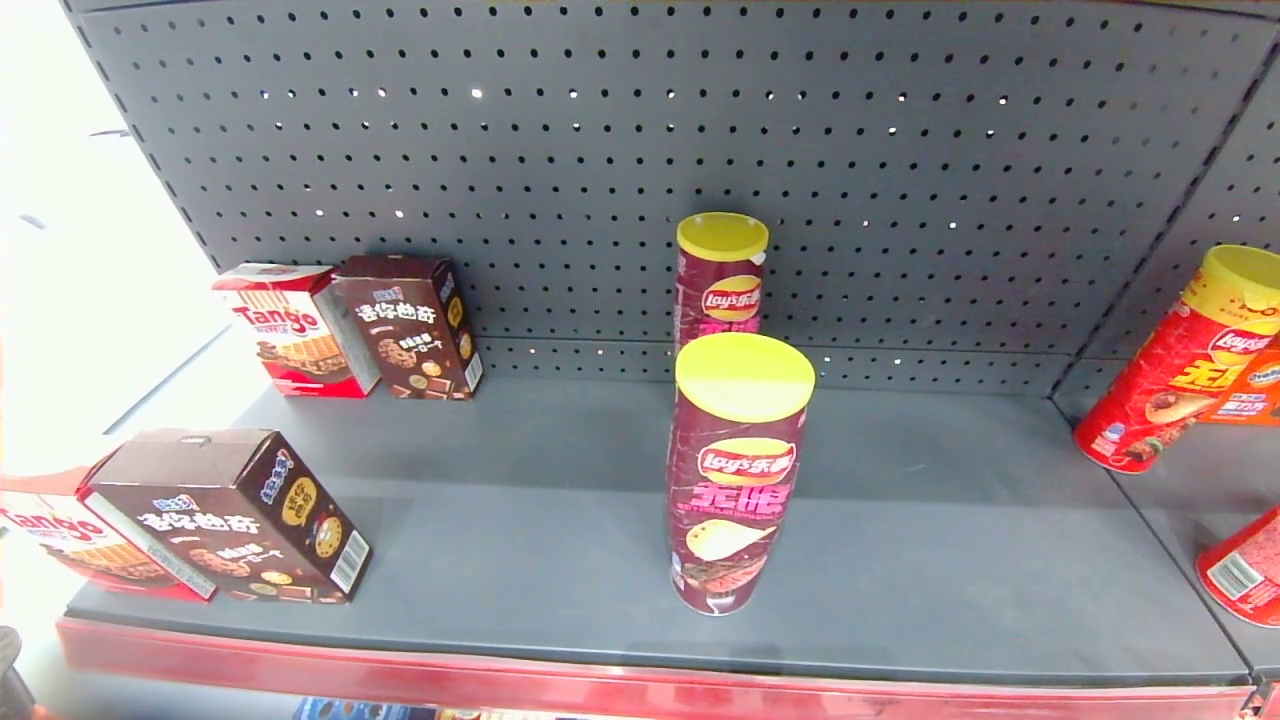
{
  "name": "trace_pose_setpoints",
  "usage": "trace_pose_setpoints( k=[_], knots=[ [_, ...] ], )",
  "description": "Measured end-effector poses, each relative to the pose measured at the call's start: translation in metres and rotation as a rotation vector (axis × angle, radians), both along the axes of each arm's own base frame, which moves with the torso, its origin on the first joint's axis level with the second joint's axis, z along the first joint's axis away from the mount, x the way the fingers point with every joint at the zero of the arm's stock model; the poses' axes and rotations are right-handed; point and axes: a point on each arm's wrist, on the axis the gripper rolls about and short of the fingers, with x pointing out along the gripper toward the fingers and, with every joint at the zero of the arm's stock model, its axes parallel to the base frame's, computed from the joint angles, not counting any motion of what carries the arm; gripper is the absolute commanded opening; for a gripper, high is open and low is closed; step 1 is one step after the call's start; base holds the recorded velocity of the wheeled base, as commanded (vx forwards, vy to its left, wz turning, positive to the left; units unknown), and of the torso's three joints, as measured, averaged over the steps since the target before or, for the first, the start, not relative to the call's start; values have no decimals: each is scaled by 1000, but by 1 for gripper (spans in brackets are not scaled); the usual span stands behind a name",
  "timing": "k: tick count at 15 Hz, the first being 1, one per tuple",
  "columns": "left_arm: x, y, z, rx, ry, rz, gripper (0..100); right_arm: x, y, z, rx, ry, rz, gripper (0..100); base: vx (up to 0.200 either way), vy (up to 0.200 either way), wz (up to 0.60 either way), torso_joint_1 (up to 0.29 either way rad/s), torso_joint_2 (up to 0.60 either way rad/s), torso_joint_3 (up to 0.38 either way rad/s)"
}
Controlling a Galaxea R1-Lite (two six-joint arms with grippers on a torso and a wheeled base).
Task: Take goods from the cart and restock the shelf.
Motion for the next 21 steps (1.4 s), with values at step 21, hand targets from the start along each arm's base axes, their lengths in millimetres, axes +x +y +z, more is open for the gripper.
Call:
trace_pose_setpoints(
  k=[21],
  knots=[
    [0, 0, 0, -2, 1, 0, 100, -37, -15, -72, 12, 16, -398, 100, 0, 0, 0, 0, 0, 0]
  ],
)
